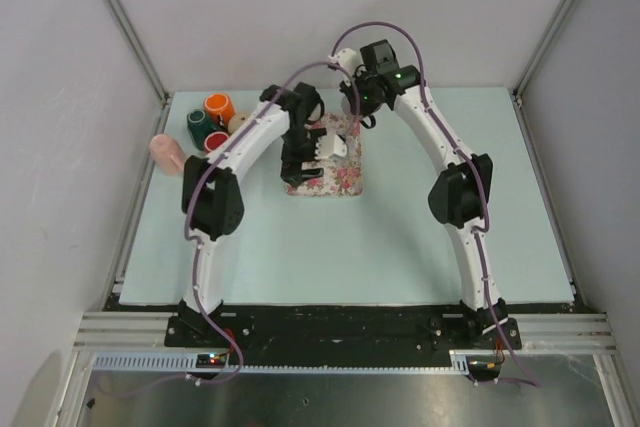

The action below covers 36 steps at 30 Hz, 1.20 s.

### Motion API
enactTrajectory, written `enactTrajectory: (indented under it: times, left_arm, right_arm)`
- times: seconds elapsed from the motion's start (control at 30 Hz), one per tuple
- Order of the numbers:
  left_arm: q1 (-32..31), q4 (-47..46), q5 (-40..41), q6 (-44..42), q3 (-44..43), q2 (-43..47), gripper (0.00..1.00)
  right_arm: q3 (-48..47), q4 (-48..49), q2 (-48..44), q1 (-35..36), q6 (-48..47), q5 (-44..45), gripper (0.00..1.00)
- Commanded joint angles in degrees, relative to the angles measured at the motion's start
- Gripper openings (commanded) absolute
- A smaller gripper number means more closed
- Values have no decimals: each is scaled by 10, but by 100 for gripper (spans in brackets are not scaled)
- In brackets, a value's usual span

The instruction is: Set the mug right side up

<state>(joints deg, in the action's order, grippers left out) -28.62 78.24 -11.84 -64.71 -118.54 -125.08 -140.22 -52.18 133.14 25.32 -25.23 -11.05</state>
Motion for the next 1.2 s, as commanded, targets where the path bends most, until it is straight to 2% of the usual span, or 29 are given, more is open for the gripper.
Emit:
enactTrajectory:
  times: [0.0, 0.2, 0.33, 0.67, 0.73, 0.83, 0.9, 0.97, 1.03, 1.13, 1.17]
  left_arm:
    - [55, 97, -73, 8, 25, 111, 94]
    - [128, 74, -99, 7, 111, 166, 94]
    - [156, 56, -111, 19, 129, 181, 94]
    - [175, 39, -118, 25, 147, 190, 94]
    - [175, 37, -118, 27, 144, 190, 94]
    - [175, 36, -119, 28, 144, 189, 94]
    - [176, 36, -119, 29, 145, 189, 94]
    - [177, 36, -118, 32, 143, 189, 94]
    - [179, 35, -116, 39, 135, 190, 94]
    - [186, 30, -116, 73, 112, 189, 94]
    - [193, 26, -120, 99, 99, 188, 94]
  right_arm:
    - [-33, 75, 47, 11, -24, -26, 0]
    - [-42, 98, 85, 16, -18, -18, 0]
    - [-41, 106, 95, 23, -32, 0, 0]
    - [-31, 89, 117, 27, -45, 11, 0]
    - [-28, 91, 119, 29, -47, 21, 8]
    - [-27, 100, 113, 33, -43, 32, 39]
    - [-28, 110, 107, 35, -39, 33, 53]
    - [-28, 123, 100, 38, -37, 33, 60]
    - [-28, 134, 95, 41, -38, 37, 62]
    - [-31, 140, 85, 48, -37, 55, 67]
    - [-31, 140, 77, 50, -33, 62, 71]
